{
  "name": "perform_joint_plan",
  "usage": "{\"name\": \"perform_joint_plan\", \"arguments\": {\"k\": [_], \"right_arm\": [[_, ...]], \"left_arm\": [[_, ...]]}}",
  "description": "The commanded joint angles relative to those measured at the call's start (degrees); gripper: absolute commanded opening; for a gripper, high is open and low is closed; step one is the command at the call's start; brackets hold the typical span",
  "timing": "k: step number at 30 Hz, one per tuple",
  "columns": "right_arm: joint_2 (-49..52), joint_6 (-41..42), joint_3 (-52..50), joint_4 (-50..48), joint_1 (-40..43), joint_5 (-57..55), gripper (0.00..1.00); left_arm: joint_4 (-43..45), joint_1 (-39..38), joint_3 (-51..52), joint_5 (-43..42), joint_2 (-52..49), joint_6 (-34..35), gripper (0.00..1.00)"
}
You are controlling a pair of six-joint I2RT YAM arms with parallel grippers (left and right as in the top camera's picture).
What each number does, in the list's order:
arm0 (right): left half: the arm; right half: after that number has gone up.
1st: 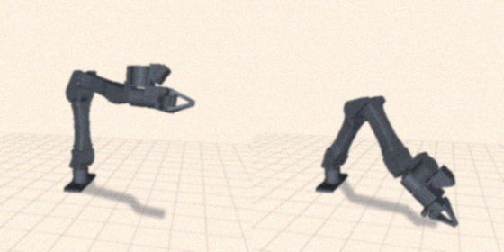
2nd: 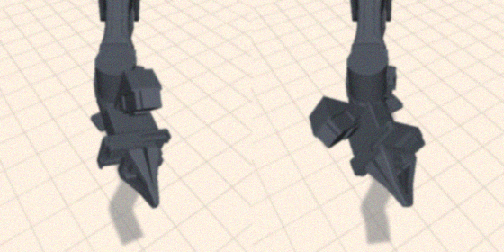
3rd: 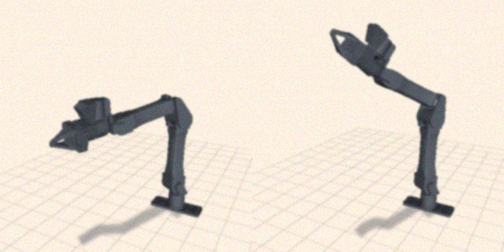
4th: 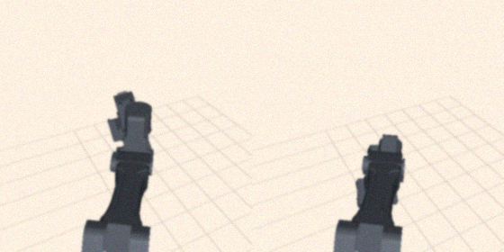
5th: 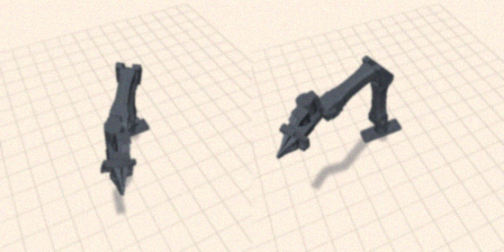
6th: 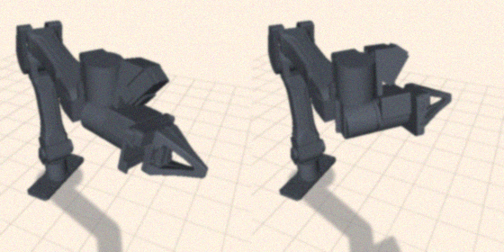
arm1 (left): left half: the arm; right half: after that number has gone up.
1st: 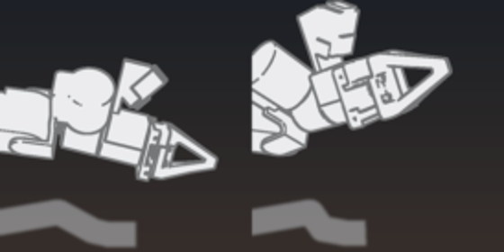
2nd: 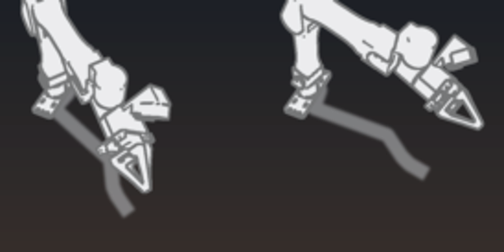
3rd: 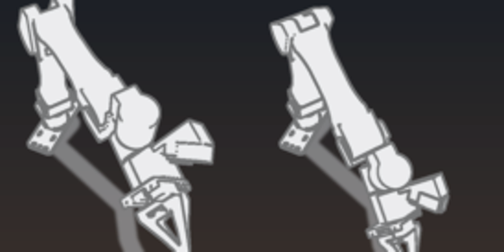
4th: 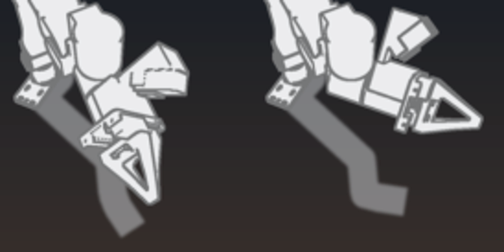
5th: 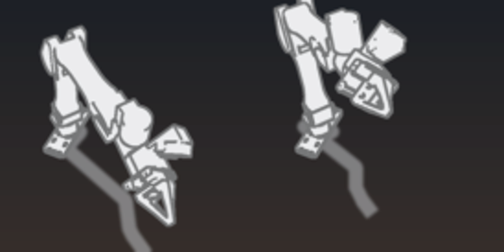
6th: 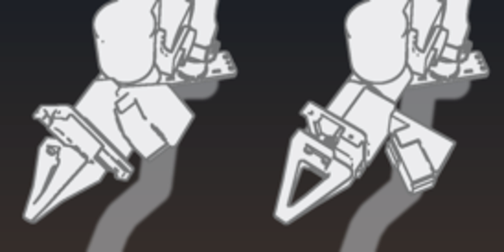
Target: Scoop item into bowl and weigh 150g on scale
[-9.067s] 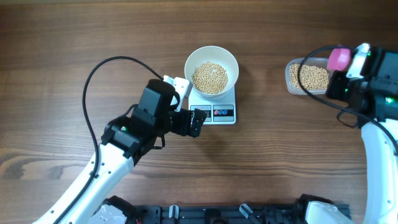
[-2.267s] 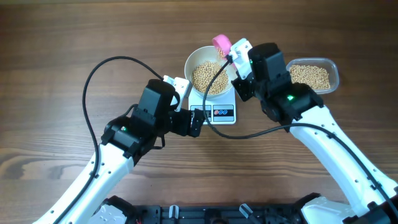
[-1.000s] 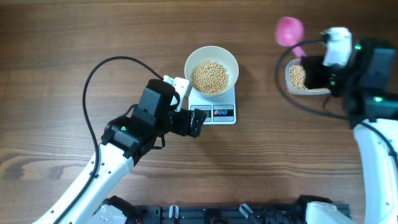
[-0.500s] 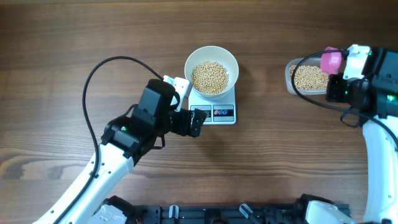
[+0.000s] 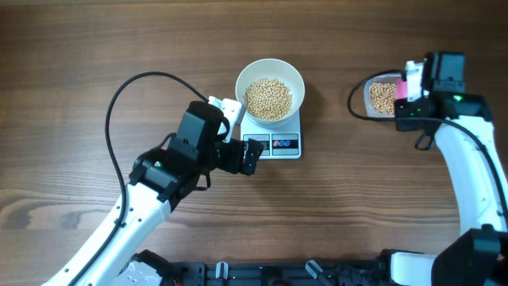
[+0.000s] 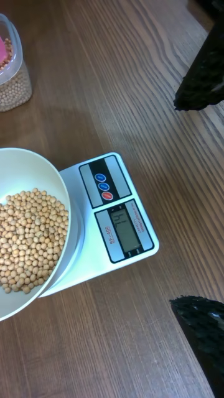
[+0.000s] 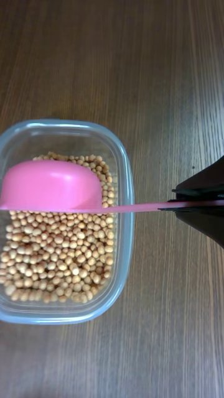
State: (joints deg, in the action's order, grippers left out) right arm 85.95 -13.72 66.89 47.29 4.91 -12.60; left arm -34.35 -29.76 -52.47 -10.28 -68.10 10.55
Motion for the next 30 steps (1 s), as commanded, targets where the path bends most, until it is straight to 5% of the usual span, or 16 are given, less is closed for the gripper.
{"name": "perform_joint_plan", "arguments": {"k": [1,8,13,30], "right_arm": [[2.0,-0.6,0.1,-0.5,-1.8,-7.8,0.04],[3.1,0.9,0.1,-0.6,-1.9,-10.8,0.04],[3.1,0.4,0.1,0.1,-1.9,0.1,0.04],[3.1,0.2,0.1,1.5,-1.9,11.9,0.04]], "left_arm": [[0.0,-0.2,0.1,0.8,-0.3,-1.1,1.0],[0.0,-0.2,0.1,0.8,-0.3,-1.1,1.0],[0.0,-0.2,0.1,0.8,-0.3,-1.1,1.0],[0.0,-0.2,0.1,0.8,-0.3,-1.1,1.0]]}}
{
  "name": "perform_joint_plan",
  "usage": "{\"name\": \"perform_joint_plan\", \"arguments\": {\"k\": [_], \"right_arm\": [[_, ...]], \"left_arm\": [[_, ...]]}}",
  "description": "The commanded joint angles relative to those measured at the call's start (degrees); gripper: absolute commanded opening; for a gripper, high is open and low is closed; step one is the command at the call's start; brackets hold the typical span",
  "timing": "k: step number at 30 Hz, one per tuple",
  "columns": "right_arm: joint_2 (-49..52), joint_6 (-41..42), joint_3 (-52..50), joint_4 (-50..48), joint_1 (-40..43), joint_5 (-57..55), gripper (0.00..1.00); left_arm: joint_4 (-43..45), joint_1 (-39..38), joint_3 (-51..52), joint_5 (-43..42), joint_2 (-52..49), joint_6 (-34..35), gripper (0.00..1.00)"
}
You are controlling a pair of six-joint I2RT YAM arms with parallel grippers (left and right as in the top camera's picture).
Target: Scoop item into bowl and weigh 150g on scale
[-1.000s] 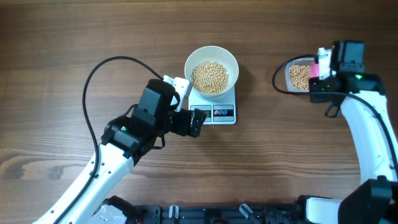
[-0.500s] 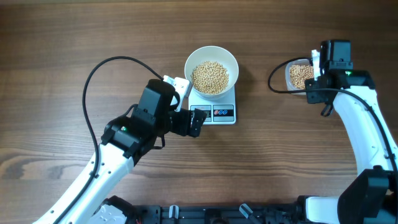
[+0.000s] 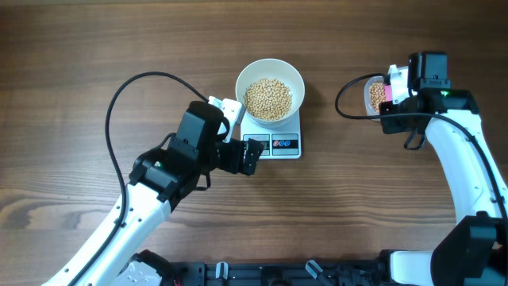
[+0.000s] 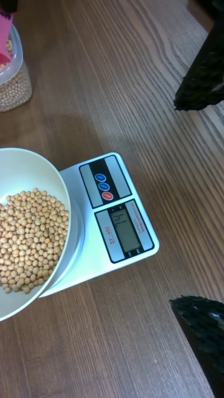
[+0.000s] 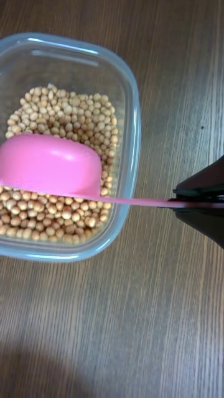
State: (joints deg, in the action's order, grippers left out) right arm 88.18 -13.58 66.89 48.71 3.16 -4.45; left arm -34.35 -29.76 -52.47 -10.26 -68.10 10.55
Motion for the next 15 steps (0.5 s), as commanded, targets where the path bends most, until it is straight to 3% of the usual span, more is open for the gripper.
{"name": "perform_joint_plan", "arguments": {"k": [1,7,15], "right_arm": [[0.9,0.2,0.1,0.0,-0.1,3.8,0.04],[1.2,0.3,0.1,-0.2,3.1,8.9,0.04],[2.8,2.2,0.1,0.2,11.6,23.7,0.04]], "left_arm": [[0.0,-0.2,0.1,0.7,-0.3,-1.1,1.0],[0.0,-0.2,0.1,0.7,-0.3,-1.1,1.0],[0.0,-0.2,0.1,0.7,-0.3,-1.1,1.0]]}}
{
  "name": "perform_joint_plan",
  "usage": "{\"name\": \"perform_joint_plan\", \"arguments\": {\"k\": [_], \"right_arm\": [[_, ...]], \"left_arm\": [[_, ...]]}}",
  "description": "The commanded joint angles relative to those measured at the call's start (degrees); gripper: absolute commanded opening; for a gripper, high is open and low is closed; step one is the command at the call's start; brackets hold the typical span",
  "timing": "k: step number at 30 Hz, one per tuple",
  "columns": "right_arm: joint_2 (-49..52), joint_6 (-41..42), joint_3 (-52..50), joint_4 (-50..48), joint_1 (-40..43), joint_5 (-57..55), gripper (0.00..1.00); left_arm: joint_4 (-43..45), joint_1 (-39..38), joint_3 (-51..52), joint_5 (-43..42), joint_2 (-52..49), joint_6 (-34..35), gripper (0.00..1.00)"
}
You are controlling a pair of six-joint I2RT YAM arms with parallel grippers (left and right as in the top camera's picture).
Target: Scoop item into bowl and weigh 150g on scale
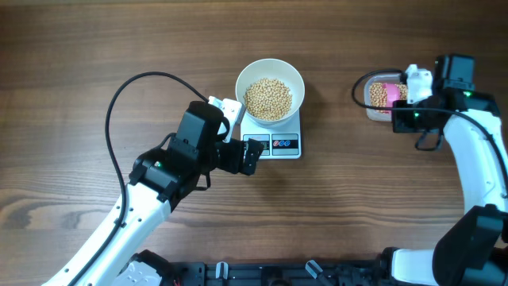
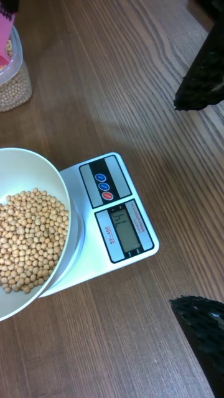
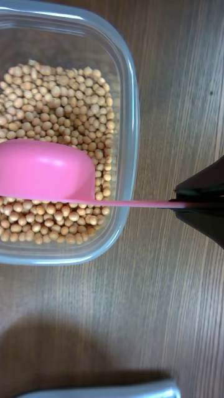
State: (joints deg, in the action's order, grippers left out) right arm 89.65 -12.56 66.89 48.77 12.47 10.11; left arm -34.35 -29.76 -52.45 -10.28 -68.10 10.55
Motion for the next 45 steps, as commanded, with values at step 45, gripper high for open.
{"name": "perform_joint_plan", "arguments": {"k": [45], "right_arm": [[8.0,3.5,0.1,2.8,16.5,33.2,0.04]], "left_arm": [[0.0,-0.2,0.0,0.8,-0.3,-1.1,1.0]]}}
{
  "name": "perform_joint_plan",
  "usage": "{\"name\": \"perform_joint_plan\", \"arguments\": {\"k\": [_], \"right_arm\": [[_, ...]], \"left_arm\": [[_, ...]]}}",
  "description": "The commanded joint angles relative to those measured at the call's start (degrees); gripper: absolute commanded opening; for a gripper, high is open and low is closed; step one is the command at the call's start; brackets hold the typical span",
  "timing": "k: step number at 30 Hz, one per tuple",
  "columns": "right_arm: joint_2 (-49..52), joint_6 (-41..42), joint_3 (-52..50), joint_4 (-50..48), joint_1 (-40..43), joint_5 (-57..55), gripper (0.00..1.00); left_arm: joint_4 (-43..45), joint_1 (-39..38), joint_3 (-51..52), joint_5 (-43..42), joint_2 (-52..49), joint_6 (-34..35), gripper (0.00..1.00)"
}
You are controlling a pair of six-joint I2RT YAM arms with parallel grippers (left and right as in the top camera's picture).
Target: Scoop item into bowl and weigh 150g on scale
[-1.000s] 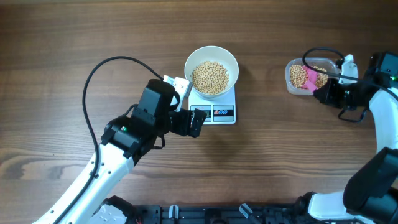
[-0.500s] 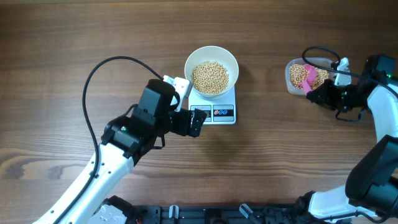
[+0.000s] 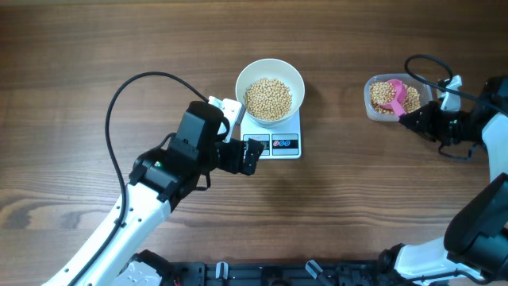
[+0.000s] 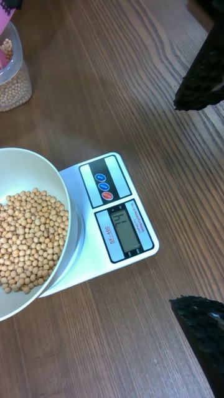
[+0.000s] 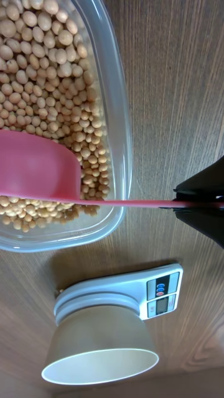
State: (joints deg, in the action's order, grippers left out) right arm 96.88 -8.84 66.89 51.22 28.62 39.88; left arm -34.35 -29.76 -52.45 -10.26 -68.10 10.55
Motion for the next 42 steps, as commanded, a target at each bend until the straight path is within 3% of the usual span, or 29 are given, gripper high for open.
{"name": "perform_joint_plan", "arguments": {"k": [1,10,21,33,42], "right_arm": [[0.8,-0.2,0.1,0.7,0.4,4.0,0.04],[0.8,-0.2,0.1,4.0,5.4,6.4,0.04],[0.8,-0.2,0.1,5.6,13.2,21.5,0.04],[0.8,-15.4,0.1,20.4,13.2,31.2,0.04],[0.8,-15.2,0.1,21.9,7.8,34.4,0.04]], "left_arm": [[0.0,-0.2,0.0,0.7,-0.3,-1.1,1.0],[0.0,-0.2,0.0,0.7,-0.3,-1.1,1.0],[0.0,-0.2,0.0,0.7,-0.3,-1.1,1.0],[0.0,-0.2,0.0,0.7,-0.3,-1.1,1.0],[0.0,-0.2,0.0,0.7,-0.3,-1.1,1.0]]}}
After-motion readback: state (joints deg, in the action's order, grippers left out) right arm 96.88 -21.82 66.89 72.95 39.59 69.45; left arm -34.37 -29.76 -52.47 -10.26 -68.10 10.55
